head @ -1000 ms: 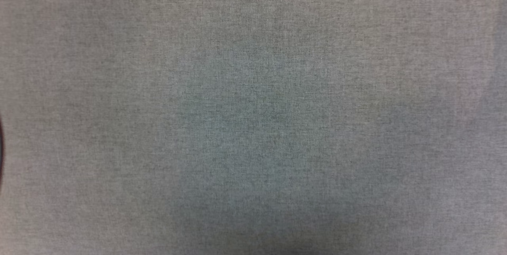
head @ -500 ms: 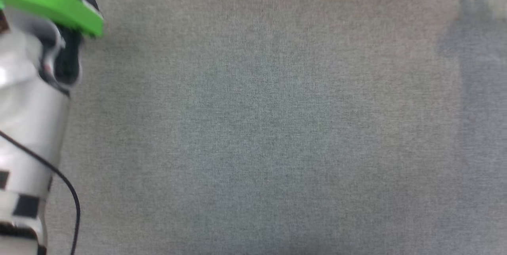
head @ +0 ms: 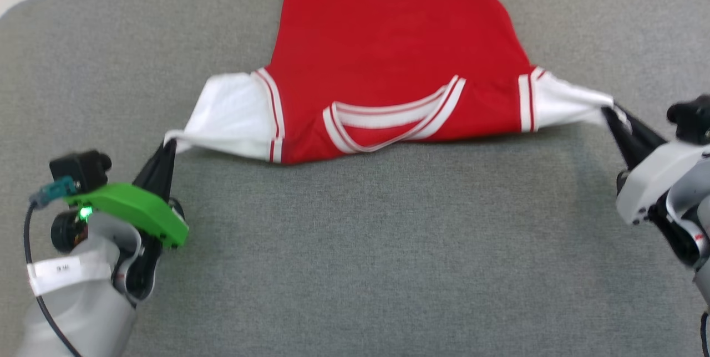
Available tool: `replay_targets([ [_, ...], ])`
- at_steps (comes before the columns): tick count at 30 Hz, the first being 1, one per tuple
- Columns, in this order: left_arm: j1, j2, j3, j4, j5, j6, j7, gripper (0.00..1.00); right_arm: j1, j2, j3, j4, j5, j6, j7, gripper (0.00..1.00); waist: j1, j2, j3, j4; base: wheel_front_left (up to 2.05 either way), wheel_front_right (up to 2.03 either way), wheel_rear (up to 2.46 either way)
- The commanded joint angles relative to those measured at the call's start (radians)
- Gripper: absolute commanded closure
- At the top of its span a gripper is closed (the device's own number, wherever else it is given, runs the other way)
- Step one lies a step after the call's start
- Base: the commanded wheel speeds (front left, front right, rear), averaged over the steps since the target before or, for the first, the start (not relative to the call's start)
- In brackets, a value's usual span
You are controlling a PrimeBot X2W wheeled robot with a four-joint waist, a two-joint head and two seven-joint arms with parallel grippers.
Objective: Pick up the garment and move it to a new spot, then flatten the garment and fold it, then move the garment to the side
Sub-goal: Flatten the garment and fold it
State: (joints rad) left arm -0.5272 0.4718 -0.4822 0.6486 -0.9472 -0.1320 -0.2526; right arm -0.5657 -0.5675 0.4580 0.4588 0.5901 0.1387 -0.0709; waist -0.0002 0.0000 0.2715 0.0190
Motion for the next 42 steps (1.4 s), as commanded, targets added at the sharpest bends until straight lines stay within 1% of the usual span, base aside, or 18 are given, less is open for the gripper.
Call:
replay_targets([
  [1, 0.034, 0.015, -0.006, 0.001, -0.008, 0.004, 0.006, 1.0, 0.03, -0.015, 0.012, -0.016, 0.01, -0.008, 0.008, 1.0, 0.0002, 0.0, -0.061, 0.001, 0.0, 0.0, 0.0],
  [7, 0.133, 0.044, -0.053, -0.006, 0.013, 0.004, 0.035, 1.0, 0.141, -0.07, 0.06, -0.05, 0.03, -0.008, 0.049, 1.0, 0.0002, 0.0, -0.109, 0.006, 0.0, 0.0, 0.0],
  [11, 0.191, 0.051, -0.072, -0.015, 0.008, 0.005, 0.05, 1.0, 0.215, -0.098, 0.065, -0.052, 0.049, -0.008, 0.072, 1.0, 0.0002, 0.0, -0.139, 0.007, 0.0, 0.0, 0.0],
  [17, 0.267, 0.06, -0.086, -0.047, -0.005, 0.011, 0.064, 1.0, 0.314, -0.116, 0.032, -0.062, 0.068, -0.008, 0.086, 1.0, 0.0002, 0.0, -0.183, 0.006, 0.0, 0.0, 0.0],
  [23, 0.35, 0.075, -0.095, -0.094, -0.025, 0.025, 0.085, 1.0, 0.431, -0.131, -0.01, -0.103, 0.072, -0.008, 0.114, 1.0, 0.0002, 0.0, -0.225, 0.009, 0.0, 0.0, 0.0],
  [31, 0.459, 0.118, -0.111, -0.198, -0.054, 0.046, 0.142, 1.0, 0.589, -0.16, -0.073, -0.19, 0.094, -0.008, 0.203, 1.0, 0.0002, 0.0, -0.249, 0.011, 0.0, 0.0, 0.0],
  [37, 0.475, 0.122, -0.125, -0.269, -0.043, 0.072, 0.156, 1.0, 0.644, -0.152, -0.132, -0.245, 0.094, -0.008, 0.264, 1.0, 0.0002, 0.0, -0.245, 0.023, 0.0, 0.0, 0.0],
  [38, 0.472, 0.123, -0.127, -0.282, -0.04, 0.076, 0.159, 1.0, 0.646, -0.15, -0.146, -0.256, 0.094, -0.008, 0.275, 0.99, 0.0002, 0.0, -0.24, 0.026, 0.0, 0.0, 0.0],
  [39, 0.469, 0.124, -0.129, -0.293, -0.037, 0.077, 0.161, 1.0, 0.646, -0.148, -0.157, -0.266, 0.091, -0.008, 0.283, 0.0, 0.0002, 0.0, -0.237, 0.029, 0.0, 0.0, 0.0],
  [42, 0.456, 0.129, -0.139, -0.334, -0.026, 0.081, 0.177, 1.0, 0.64, -0.15, -0.196, -0.312, 0.097, -0.008, 0.338, 0.0, 0.0002, 0.0, -0.222, 0.042, 0.0, 0.0, 0.0],
])
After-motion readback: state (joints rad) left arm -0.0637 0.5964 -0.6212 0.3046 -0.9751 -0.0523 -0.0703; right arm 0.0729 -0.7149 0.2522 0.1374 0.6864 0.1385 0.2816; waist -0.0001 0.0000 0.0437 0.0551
